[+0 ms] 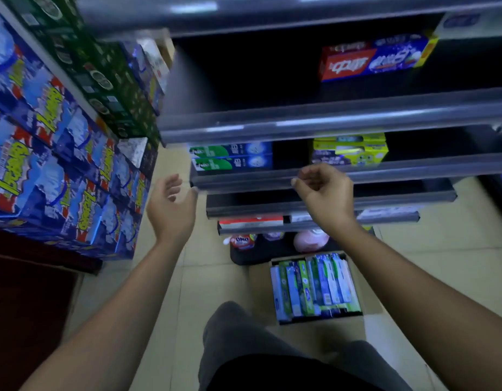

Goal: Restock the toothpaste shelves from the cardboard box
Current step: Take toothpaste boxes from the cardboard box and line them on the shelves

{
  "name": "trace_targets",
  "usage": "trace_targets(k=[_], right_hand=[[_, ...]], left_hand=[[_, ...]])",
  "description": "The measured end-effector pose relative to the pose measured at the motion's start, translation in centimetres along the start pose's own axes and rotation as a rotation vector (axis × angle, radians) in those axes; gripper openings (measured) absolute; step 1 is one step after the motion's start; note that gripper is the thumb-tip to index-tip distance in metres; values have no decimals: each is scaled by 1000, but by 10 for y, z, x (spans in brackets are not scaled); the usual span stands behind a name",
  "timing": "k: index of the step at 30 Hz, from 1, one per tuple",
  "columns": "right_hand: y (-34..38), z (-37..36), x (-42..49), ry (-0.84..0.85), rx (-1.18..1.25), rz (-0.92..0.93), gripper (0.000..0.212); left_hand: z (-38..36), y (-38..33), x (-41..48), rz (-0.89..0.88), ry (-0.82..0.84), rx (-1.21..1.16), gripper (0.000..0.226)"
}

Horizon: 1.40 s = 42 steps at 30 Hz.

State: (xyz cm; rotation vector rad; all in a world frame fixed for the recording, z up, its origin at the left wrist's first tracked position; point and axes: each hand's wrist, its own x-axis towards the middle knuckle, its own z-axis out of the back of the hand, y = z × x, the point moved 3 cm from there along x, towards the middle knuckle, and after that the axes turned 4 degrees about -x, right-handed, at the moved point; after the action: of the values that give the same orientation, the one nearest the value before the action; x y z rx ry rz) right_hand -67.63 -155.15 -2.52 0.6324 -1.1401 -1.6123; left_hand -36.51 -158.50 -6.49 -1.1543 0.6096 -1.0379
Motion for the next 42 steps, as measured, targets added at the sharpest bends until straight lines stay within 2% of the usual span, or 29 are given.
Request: trace_targets(k=[2, 4, 7, 9, 14, 15, 18, 21, 24, 26, 28, 30, 33, 35, 38, 40, 42], right_hand=[[-29, 33, -22, 41, -41, -30, 10], [-70, 63, -37, 130, -83, -136, 8], [-137, 95, -55, 297, -195, -279, 10], [-183, 107, -68, 373, -236, -387, 9], [-294, 104, -118, 514, -302, -649, 7], [-310, 100, -128, 537, -304, -684, 6], [-360, 78, -159, 568, -309, -789, 3], [-396, 54, -189, 557, -313, -844, 7], [-425, 29, -218, 530, -217, -884, 11], [-437, 14, -235, 527, -150, -901, 15], [-449, 0, -250, 535, -104, -916, 20], [-458, -9, -262, 537, -71, -937, 26], [-466, -16, -269, 564, -55, -949, 26], [-465, -18, -264, 552, -28, -974, 26], [-454, -19, -251, 478, 144, -1100, 18], [-441, -21, -247, 532, 310, -1218, 5], [-430, -21, -247, 658, 388, -1247, 21]], left_hand=[[-5, 13, -38, 40, 42, 19, 31], [-18, 33, -82, 123, 103, 60, 26], [-49, 73, -156, 310, 228, 156, 28], [-75, 100, -207, 458, 317, 226, 27], [-144, 163, -305, 671, 585, 482, 15], [-155, 177, -317, 703, 615, 546, 15], [-190, 232, -343, 785, 660, 633, 39], [-219, 286, -349, 801, 620, 611, 59], [-247, 342, -344, 766, 589, 620, 68], [-258, 369, -342, 707, 641, 679, 67], [-266, 389, -342, 624, 705, 717, 56], [-268, 398, -341, 566, 686, 666, 38], [-262, 397, -340, 611, 568, 494, 16], [-250, 386, -342, 661, 503, 404, 16], [-228, 357, -354, 885, 456, 110, 18], [-215, 332, -366, 1020, 518, -117, 7], [-207, 307, -375, 1104, 595, -265, 13]])
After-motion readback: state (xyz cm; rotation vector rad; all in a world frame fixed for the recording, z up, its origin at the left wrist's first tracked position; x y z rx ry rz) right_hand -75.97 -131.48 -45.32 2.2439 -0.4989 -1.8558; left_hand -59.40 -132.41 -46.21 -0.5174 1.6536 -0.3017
